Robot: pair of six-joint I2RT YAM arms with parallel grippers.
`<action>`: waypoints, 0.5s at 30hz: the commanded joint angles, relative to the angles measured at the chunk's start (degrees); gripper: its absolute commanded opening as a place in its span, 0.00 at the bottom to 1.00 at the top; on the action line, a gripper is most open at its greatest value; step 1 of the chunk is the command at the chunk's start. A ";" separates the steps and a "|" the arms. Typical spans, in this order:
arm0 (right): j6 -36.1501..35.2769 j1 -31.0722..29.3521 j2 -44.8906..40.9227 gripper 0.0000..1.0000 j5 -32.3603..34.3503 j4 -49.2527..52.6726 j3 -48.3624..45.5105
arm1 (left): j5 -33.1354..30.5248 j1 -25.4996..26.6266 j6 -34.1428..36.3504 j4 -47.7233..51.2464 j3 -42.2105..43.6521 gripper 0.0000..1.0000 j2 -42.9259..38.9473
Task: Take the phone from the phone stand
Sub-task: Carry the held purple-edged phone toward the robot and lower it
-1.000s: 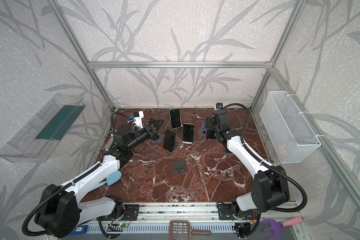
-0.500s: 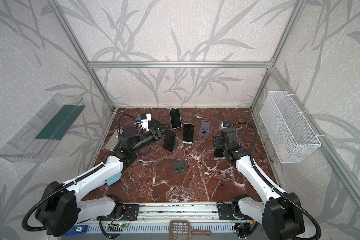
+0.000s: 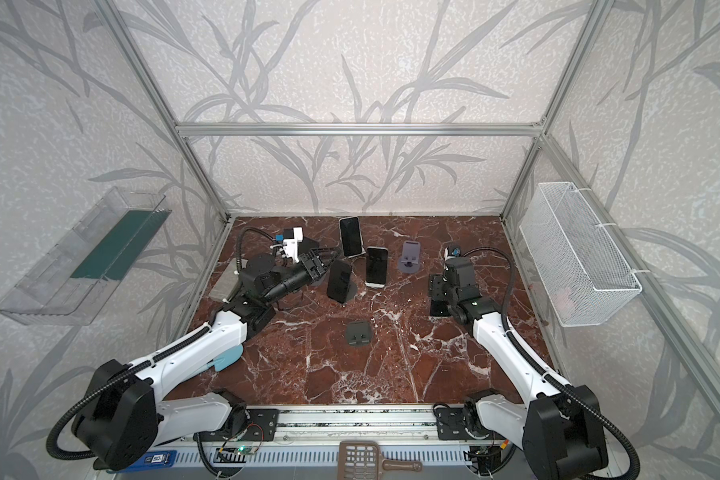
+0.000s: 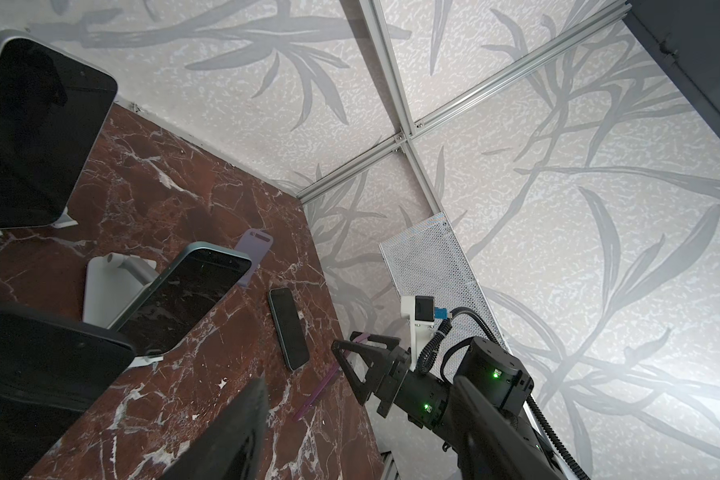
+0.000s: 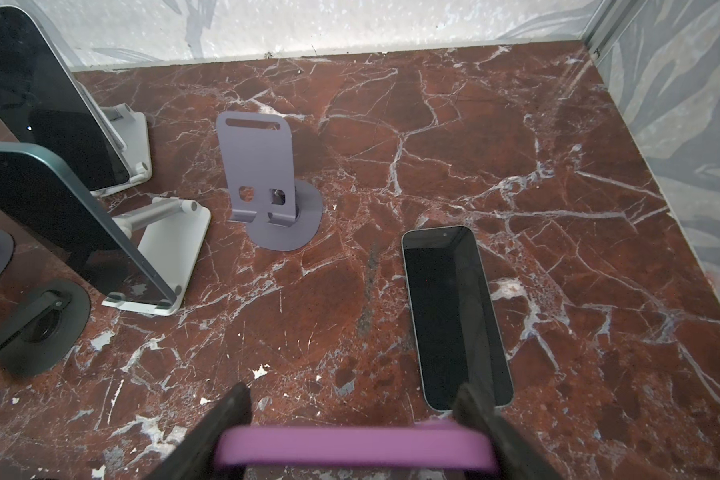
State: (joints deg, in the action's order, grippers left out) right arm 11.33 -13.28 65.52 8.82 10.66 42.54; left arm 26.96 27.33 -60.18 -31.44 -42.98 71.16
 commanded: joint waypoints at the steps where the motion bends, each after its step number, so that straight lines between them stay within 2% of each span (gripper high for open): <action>1: -1.68 0.83 -0.60 0.62 -1.39 -1.52 1.53 | -0.28 0.19 -1.19 -1.78 0.74 0.70 0.25; 11: -4.64 3.42 9.07 0.62 -7.84 -3.65 5.99 | -2.70 0.16 4.20 2.51 0.22 0.70 -3.01; 15: -5.01 3.67 12.93 0.62 -6.50 -2.97 7.59 | -3.10 0.21 4.55 2.76 0.27 0.70 -3.01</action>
State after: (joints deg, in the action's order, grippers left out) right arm 7.35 -9.96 77.12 2.68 9.61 47.24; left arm 24.82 27.35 -57.17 -29.21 -42.52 69.12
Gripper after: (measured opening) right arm 0.739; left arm 0.700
